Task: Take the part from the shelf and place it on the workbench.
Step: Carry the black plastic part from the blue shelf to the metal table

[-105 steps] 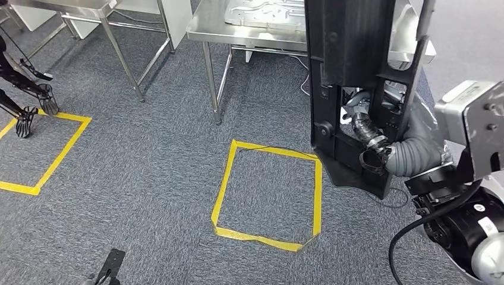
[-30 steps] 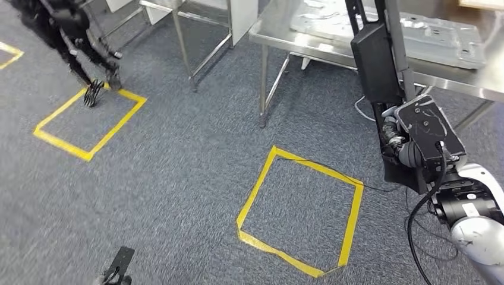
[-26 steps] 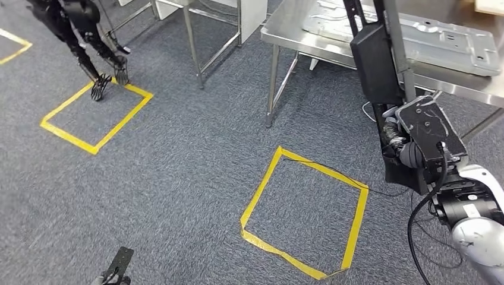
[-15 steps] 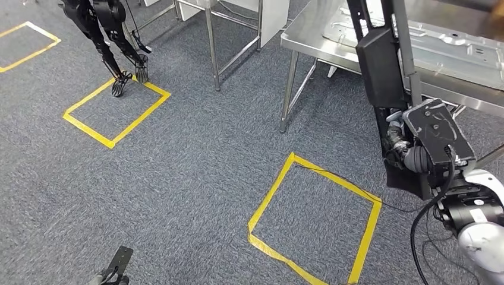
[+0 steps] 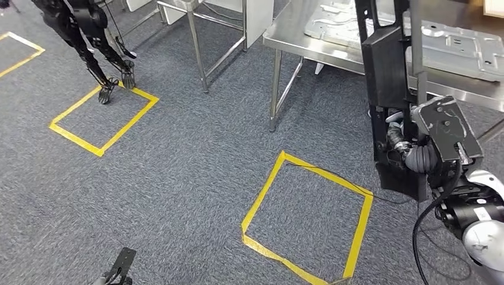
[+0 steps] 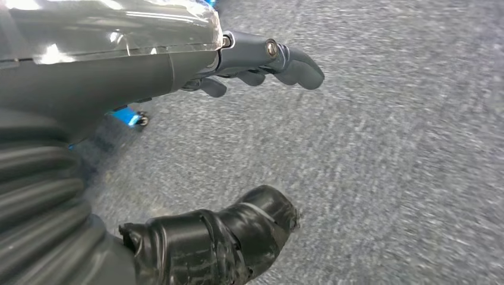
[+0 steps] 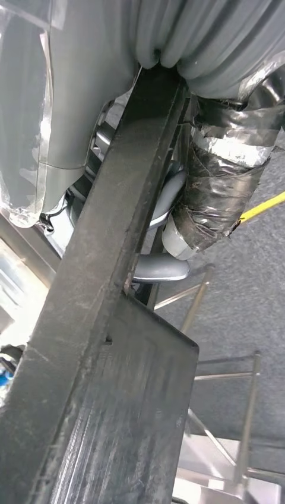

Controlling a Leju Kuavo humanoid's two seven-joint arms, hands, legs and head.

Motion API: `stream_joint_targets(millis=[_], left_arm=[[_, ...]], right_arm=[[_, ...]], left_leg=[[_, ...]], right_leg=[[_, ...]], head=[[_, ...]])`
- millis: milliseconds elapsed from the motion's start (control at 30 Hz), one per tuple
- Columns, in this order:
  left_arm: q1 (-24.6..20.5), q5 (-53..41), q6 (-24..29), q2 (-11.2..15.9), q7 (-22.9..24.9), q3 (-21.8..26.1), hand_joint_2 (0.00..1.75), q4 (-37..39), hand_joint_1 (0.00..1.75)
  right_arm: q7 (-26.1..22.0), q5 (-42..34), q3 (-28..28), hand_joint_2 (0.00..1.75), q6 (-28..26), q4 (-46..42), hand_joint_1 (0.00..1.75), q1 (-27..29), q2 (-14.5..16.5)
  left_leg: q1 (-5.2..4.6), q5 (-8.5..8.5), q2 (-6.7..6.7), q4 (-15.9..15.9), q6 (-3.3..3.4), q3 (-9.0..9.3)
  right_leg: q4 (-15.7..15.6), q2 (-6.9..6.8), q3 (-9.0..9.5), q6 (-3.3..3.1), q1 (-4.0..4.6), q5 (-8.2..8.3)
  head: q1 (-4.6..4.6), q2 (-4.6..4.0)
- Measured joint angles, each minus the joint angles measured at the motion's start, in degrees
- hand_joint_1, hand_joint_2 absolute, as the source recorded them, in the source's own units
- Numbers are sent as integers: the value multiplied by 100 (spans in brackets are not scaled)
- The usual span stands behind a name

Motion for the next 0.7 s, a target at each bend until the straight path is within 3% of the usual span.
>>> stream_joint_targets(millis=[67,133,167,267,300,333,367,433,500,600,667,700], left_arm=[[-3,0,1,-3,-4,0,175,0,0],[-24,0,2,-11,-8,0,175,0,0],[-34,0,1,-15,-9,0,175,0,0],[-31,-1,1,-20,-11,0,175,0,0],[-27,-1,1,-20,-11,0,175,0,0],[-26,-1,1,-22,-11,0,175,0,0],[-28,-1,0,-27,-11,0,175,0,0],[-32,-2,-1,-38,-11,-1,175,0,0],[-33,-2,-1,-42,-11,-2,175,0,0],[-38,-2,1,-44,-2,-2,175,0,0],[-46,-2,3,-50,5,-3,175,0,0],[-46,-2,4,-51,10,-4,175,0,0]], right_arm=[[1,-2,-6,175,-5,-11,175,-1,5],[2,-4,-14,175,-8,-21,175,-2,2],[2,-4,-21,175,-8,-25,175,-11,-1],[2,-5,-35,175,-7,-31,175,-12,-2],[4,-8,-35,175,-6,-30,175,3,-1],[5,-11,-35,175,-5,-30,175,13,0],[7,-14,-35,175,-4,-30,175,15,0],[5,-17,-35,175,-3,-31,175,-1,0],[5,-18,-35,175,0,-38,175,-14,0],[6,-19,-35,175,5,-45,175,-17,-1],[7,-19,-35,175,18,-46,175,-33,-2],[8,-19,-35,175,28,-46,175,-41,-2]], left_leg=[[-12,0,61,-45,39,32],[1,32,162,-120,109,74],[16,47,214,-158,144,95],[21,43,361,-182,190,116],[21,35,411,-178,193,117],[22,25,463,-168,189,117],[26,11,514,-153,181,119],[20,-32,603,-106,139,123],[-9,-66,682,-70,80,129],[-24,-98,806,-67,-11,149],[-5,-261,689,133,-68,79],[7,-418,570,396,-88,-35]], right_leg=[[-26,88,-19,73,-15,23],[52,43,-68,135,-17,-37],[234,-34,-154,158,-11,-148],[1229,-247,-640,214,-23,-589],[1432,-272,-750,230,-34,-621],[1426,-296,-759,243,-45,-545],[1210,-331,-662,251,-54,-380],[454,-551,-295,245,-34,-31],[16,-712,-88,185,16,90],[-25,-569,-99,79,20,108],[-57,-460,-88,15,-9,139],[-66,-409,-82,-12,-16,149]], head=[[-2,-1],[17,-2],[37,-2],[74,-2],[74,-2],[75,-2],[75,-1],[77,-1],[75,-2],[64,-2],[61,-1],[59,-1]])
